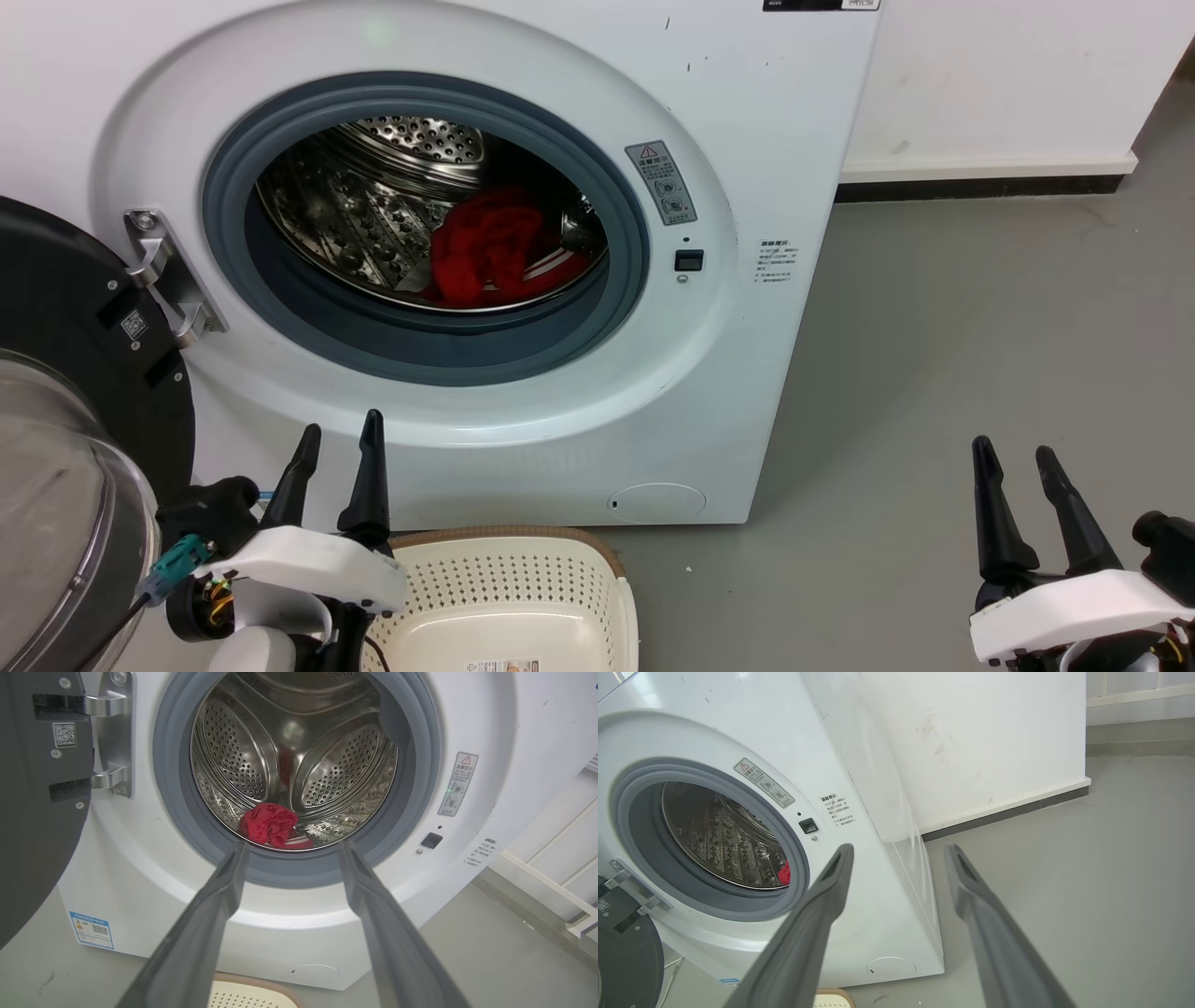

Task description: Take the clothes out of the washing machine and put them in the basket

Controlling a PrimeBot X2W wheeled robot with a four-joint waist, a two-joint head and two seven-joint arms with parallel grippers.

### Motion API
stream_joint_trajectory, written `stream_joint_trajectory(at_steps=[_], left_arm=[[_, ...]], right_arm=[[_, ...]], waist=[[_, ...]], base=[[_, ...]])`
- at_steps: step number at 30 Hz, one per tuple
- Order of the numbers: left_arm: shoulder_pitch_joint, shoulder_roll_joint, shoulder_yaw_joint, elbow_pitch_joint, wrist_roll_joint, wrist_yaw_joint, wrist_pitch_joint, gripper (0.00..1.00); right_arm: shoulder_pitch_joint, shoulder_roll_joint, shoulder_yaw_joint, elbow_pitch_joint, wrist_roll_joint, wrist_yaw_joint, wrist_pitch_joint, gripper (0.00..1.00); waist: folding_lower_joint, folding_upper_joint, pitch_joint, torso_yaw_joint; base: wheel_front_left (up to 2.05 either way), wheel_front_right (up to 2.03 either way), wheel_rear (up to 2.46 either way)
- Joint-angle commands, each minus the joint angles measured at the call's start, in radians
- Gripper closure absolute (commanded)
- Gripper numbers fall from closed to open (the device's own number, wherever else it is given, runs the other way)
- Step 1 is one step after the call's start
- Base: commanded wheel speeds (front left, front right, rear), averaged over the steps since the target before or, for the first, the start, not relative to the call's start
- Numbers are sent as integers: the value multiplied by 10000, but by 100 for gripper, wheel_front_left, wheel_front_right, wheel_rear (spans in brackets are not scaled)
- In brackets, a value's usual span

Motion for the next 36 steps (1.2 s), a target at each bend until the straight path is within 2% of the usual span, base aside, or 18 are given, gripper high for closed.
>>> stream_joint_trajectory(at_steps=[1,16,36], left_arm=[[-230,76,-22,-64,301,50,-105,0],[-248,167,-81,10,1659,187,-469,0],[-160,88,-90,375,3178,133,-890,0]], right_arm=[[27,-16,30,-201,-314,0,-79,0],[241,-14,-9,-703,-1703,0,-133,0],[433,-11,-33,-812,-3266,0,-247,0]], waist=[[-1,-1,-1,-7],[-1,-1,-24,-38],[-1,-1,-49,-59]], base=[[0,0,0],[0,0,0],[0,0,0]])
